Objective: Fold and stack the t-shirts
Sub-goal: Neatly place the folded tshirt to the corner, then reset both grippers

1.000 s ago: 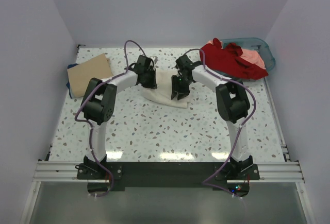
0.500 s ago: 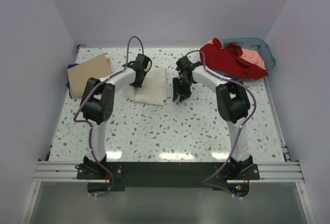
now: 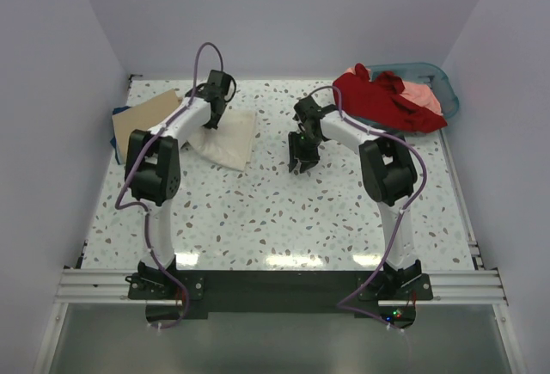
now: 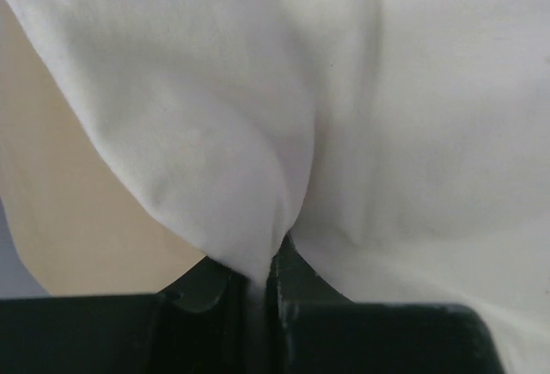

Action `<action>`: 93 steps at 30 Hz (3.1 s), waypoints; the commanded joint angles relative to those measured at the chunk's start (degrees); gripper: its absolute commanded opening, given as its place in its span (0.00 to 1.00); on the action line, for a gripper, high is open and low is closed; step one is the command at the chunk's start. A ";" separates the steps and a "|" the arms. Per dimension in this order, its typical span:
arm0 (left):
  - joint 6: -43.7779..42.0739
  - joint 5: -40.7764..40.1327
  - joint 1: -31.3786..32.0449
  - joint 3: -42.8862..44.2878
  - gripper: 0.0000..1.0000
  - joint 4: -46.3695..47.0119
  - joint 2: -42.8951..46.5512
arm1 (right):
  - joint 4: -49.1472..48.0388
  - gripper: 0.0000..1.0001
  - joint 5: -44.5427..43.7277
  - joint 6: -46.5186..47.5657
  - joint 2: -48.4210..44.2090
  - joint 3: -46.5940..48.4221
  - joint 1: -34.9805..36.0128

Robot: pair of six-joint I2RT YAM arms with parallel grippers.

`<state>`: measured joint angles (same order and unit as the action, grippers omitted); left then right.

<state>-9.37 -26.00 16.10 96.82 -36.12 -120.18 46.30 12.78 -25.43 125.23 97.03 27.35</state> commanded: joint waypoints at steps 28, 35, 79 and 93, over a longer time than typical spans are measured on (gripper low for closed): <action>-5.75 -2.04 -7.13 22.27 0.00 -8.71 9.96 | 0.37 0.43 1.73 1.00 -1.13 -1.32 -0.02; -6.36 -1.60 -8.10 24.30 0.00 -8.00 11.10 | 0.10 0.43 1.90 0.74 -1.30 -1.94 0.07; 15.34 13.17 -17.62 -8.54 1.00 11.32 24.01 | -2.09 0.63 -6.79 0.74 -15.18 -7.47 0.15; 26.06 5.61 17.28 -42.75 1.00 38.84 44.33 | -12.46 0.65 -28.83 -3.39 -33.37 -20.91 0.07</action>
<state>13.19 -16.21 29.89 56.38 -7.11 -79.55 38.00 -7.25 -26.59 96.14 77.93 27.38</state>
